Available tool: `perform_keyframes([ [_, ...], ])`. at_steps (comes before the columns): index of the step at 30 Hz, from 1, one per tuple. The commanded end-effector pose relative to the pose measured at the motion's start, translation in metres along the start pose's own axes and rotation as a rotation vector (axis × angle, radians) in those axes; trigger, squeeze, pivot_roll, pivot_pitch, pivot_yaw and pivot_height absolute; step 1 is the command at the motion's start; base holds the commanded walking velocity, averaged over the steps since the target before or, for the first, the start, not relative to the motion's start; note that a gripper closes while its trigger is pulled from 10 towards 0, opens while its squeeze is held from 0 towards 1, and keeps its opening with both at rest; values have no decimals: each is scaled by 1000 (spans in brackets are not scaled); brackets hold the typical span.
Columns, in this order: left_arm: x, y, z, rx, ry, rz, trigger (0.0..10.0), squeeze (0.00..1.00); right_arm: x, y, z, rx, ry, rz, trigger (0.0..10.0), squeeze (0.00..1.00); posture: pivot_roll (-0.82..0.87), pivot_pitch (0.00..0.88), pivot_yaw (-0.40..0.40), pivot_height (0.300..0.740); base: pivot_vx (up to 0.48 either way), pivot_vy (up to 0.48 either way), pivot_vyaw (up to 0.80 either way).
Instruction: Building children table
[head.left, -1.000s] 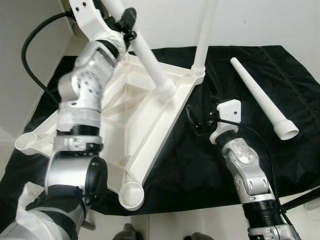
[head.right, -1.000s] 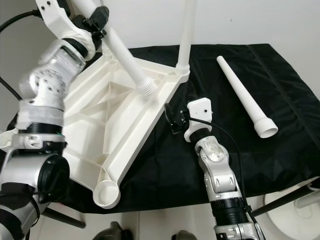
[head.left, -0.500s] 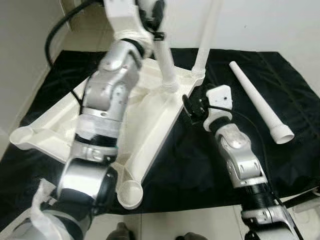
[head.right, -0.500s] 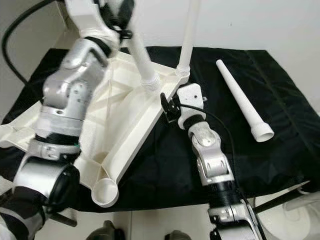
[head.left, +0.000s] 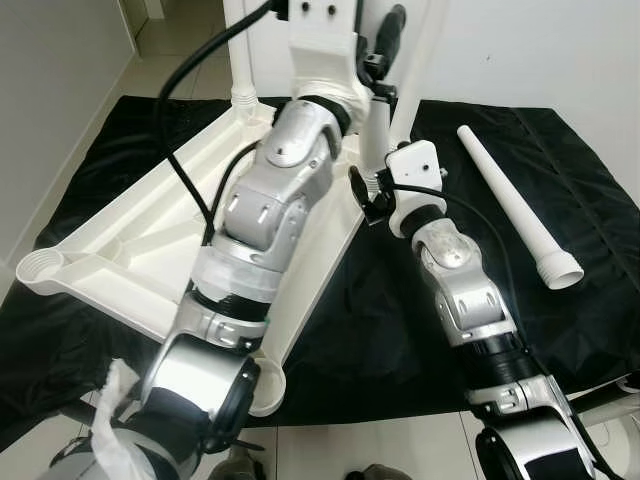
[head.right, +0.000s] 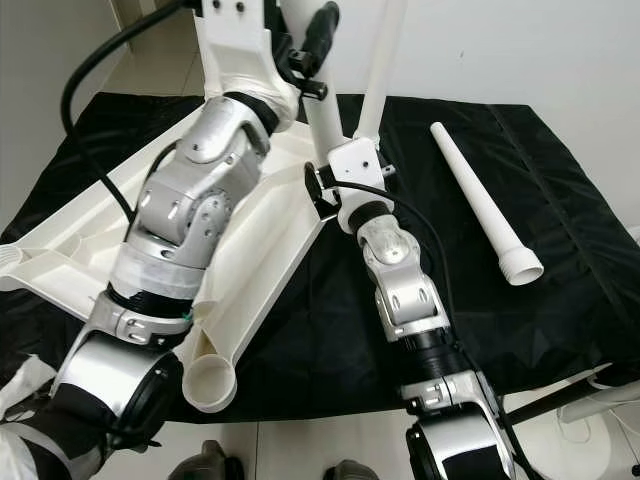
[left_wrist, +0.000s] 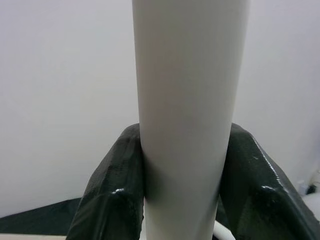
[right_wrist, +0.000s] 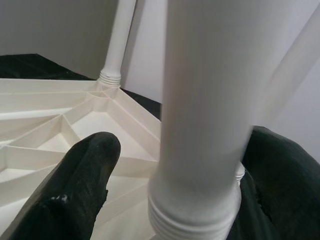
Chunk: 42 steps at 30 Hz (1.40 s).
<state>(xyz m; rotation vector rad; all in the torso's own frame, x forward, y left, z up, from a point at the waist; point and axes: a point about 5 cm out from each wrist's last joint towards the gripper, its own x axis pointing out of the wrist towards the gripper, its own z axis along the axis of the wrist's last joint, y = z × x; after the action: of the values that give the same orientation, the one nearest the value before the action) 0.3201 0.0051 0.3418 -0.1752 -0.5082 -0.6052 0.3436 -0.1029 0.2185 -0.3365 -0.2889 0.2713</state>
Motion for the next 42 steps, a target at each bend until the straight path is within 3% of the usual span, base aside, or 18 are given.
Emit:
perform_keyframes([
  [1, -1, -4, 7, 14, -40, -4, 10000, 0, 3, -2, 0, -14, -2, -12, 10000, 0, -89, 18, -35, 740, 0, 0, 0],
  [9, -2, -15, 6, 7, -37, -28, 10000, 0, 10, -8, 1, -22, -20, -60, 10000, 0, -74, 19, -30, 740, 0, 0, 0],
  [23, 0, -19, 7, 4, -34, -39, 10000, 0, 17, -11, 4, -32, -60, -84, 10000, 0, -60, 23, -29, 740, 0, 0, 0],
  [24, 0, -19, 8, 5, -34, -39, 10000, 0, 17, -11, 4, -32, -62, -82, 3882, 0, -59, 20, -30, 740, 0, 0, 0],
  [25, 0, -19, 8, 5, -34, -39, 10000, 0, 17, -11, 4, -32, -62, -82, 3882, 0, -59, 20, -30, 740, 0, 0, 0],
  [26, 0, -19, 8, 4, -35, -38, 10000, 0, 18, -10, 3, -33, -66, -75, 0, 0, -59, 20, -30, 740, 0, 0, 0],
  [42, 0, -19, 10, 6, -43, -36, 10000, 0, 19, -12, 0, -25, -62, -100, 0, 0, -52, 19, -31, 740, 0, 0, 0],
])
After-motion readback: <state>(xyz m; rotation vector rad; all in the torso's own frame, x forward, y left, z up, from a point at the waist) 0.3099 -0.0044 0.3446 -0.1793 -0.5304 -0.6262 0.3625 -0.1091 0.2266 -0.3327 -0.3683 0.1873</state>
